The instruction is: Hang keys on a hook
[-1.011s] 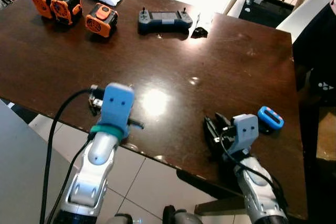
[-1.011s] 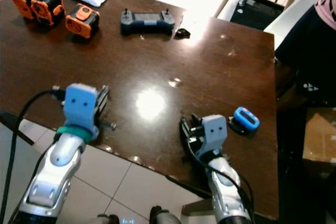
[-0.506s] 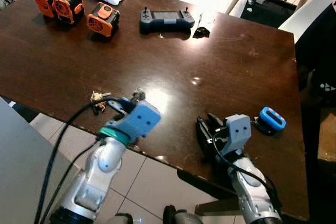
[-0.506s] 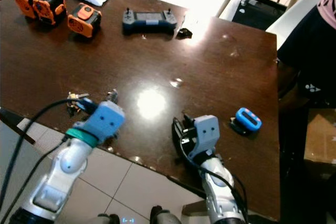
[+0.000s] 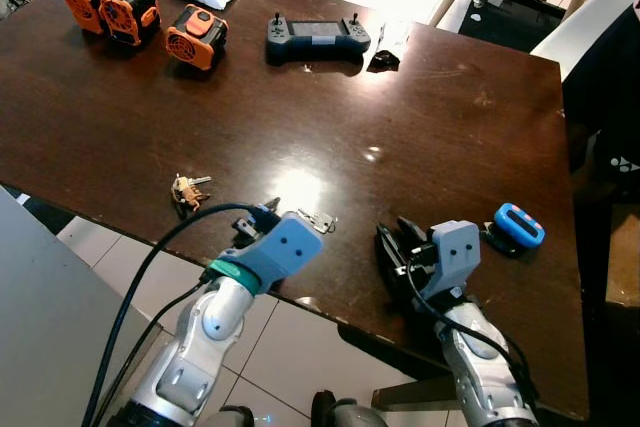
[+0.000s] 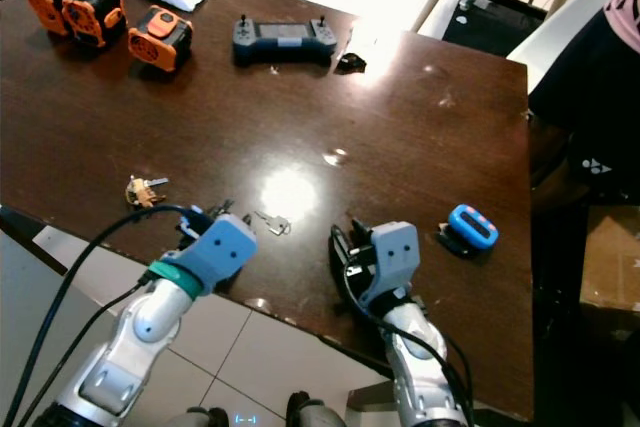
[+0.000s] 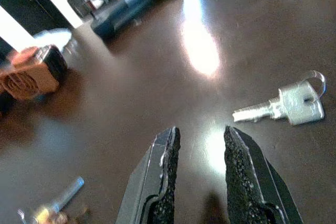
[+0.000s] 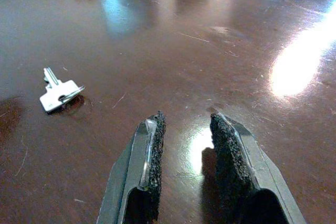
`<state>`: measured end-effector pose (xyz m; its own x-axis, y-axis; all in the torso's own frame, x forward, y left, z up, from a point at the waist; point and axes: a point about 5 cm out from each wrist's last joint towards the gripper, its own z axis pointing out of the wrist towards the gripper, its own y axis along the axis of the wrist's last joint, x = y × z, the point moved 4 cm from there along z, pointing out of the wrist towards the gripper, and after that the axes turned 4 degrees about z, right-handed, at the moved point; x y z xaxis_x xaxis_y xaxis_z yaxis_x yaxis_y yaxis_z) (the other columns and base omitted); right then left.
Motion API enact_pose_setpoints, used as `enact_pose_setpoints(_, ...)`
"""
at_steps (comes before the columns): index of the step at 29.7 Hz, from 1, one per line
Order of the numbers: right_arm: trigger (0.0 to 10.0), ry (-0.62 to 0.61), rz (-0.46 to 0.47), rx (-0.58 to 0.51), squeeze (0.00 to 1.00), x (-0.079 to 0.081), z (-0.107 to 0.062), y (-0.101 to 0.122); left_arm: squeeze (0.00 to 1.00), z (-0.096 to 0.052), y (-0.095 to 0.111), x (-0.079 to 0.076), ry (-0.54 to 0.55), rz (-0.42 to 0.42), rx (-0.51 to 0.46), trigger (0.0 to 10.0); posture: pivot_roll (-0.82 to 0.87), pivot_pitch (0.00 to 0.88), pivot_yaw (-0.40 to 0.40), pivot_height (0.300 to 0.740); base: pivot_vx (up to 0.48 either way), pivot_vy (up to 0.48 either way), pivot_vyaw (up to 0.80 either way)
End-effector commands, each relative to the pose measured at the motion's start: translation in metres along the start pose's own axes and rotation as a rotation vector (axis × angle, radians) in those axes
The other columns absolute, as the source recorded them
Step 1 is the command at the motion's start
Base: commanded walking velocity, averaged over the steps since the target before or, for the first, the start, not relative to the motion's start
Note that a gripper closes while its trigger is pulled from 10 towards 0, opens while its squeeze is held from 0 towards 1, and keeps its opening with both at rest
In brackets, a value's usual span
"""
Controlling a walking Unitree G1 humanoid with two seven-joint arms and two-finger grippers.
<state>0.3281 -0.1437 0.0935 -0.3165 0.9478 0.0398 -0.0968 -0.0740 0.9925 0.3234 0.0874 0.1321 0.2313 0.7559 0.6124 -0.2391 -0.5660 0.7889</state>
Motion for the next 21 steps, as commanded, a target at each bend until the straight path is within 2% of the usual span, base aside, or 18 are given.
enact_pose_setpoints(1, 10.0, -0.016, 0.014, 0.099, 0.0, -0.002, -0.012, -0.024, 0.0, -0.013, -0.006, -0.021, -0.173, -0.054, 0.026, 10.0, -0.04, 0.175, -0.009, 0.74, 0.0, 0.0, 0.0)
enact_pose_setpoints(2, 10.0, -0.015, 0.014, 0.101, 0.0, -0.002, -0.012, -0.024, 0.0, -0.019, -0.008, -0.03, -0.262, -0.077, 0.036, 10.0, -0.04, 0.175, -0.009, 0.74, 0.0, 0.0, 0.0)
enact_pose_setpoints(3, 10.0, -0.015, 0.014, 0.101, 0.0, -0.002, -0.012, -0.024, 0.0, -0.019, -0.008, -0.03, -0.262, -0.077, 0.036, 10.0, -0.04, 0.175, -0.009, 0.74, 0.0, 0.0, 0.0)
enact_pose_setpoints(4, 10.0, -0.015, 0.014, 0.103, 0.0, -0.002, -0.012, -0.025, 0.0, -0.024, -0.009, -0.036, -0.317, -0.091, 0.043, 10.0, -0.04, 0.175, -0.009, 0.74, 0.0, 0.0, 0.0)
enact_pose_setpoints(5, 10.0, -0.011, 0.013, 0.109, 0.0, -0.002, -0.012, -0.026, 0.0, -0.024, -0.008, -0.041, -0.346, -0.168, 0.058, 10.0, -0.03, 0.174, -0.011, 0.74, 0.0, 0.0, 0.0)
enact_pose_setpoints(7, 10.0, -0.007, 0.011, 0.115, 0.0, -0.002, -0.011, -0.028, 0.0, -0.021, -0.005, -0.045, -0.357, -0.256, 0.068, 10.0, -0.03, 0.174, -0.011, 0.74, 0.0, 0.0, 0.0)
enact_pose_setpoints(8, 10.0, -0.007, 0.01, 0.119, 0.0, -0.002, -0.011, -0.028, 0.0, -0.013, 0.004, -0.045, -0.324, -0.283, 0.031, 10.0, -0.03, 0.172, -0.014, 0.74, 0.0, 0.0, 0.0)
enact_pose_setpoints(9, 10.0, -0.007, 0.009, 0.121, 0.0, -0.003, -0.01, -0.029, 0.0, -0.007, 0.011, -0.044, -0.298, -0.291, 0.003, 10.0, -0.03, 0.172, -0.014, 0.74, 0.0, 0.0, 0.0)
enact_pose_setpoints(10, 10.0, -0.006, 0.007, 0.124, 0.0, -0.003, -0.01, -0.029, 0.0, 0.003, 0.019, -0.041, -0.241, -0.221, -0.037, 10.0, -0.03, 0.172, -0.014, 0.74, 0.0, 0.0, 0.0)
enact_pose_setpoints(12, 10.0, -0.006, 0.007, 0.124, 0.0, -0.003, -0.01, -0.029, 0.0, 0.003, 0.019, -0.041, -0.241, -0.221, -0.037, 10.0, -0.03, 0.172, -0.014, 0.74, 0.0, 0.0, 0.0)
enact_pose_setpoints(13, 10.0, -0.006, 0.006, 0.126, 0.0, -0.003, -0.009, -0.029, 0.0, 0.01, 0.025, -0.04, -0.204, -0.168, -0.065, 10.0, -0.03, 0.172, -0.015, 0.74, 0.0, 0.0, 0.0)
enact_pose_setpoints(14, 10.0, -0.006, 0.005, 0.127, 0.0, -0.003, -0.009, -0.029, 0.56, 0.017, 0.03, -0.04, -0.177, -0.103, -0.09, 10.0, -0.04, 0.172, -0.014, 0.74, 0.0, 0.0, 0.0)
enact_pose_setpoints(15, 10.0, -0.007, 0.005, 0.128, 0.0, -0.004, -0.009, -0.03, 1.0, 0.022, 0.034, -0.041, -0.163, -0.055, -0.103, 10.0, -0.04, 0.174, -0.015, 0.74, 0.0, 0.0, 0.0)
enact_pose_setpoints(17, 10.0, -0.007, 0.005, 0.128, 0.0, -0.004, -0.009, -0.03, 1.0, 0.022, 0.034, -0.041, -0.163, -0.055, -0.103, 10.0, -0.04, 0.174, -0.015, 0.74, 0.0, 0.0, 0.0)
enact_pose_setpoints(20, 10.0, -0.008, 0.004, 0.13, 0.0, -0.003, -0.01, -0.03, 1.0, 0.031, 0.036, -0.043, -0.152, 0.012, -0.095, 10.0, -0.05, 0.182, -0.013, 0.74, 0.0, 0.0, 0.0)
enact_pose_setpoints(21, 10.0, -0.008, 0.004, 0.13, 0.0, -0.003, -0.01, -0.03, 1.0, 0.031, 0.036, -0.043, -0.152, 0.012, -0.095, 10.0, -0.05, 0.182, -0.013, 0.74, 0.0, 0.0, 0.0)
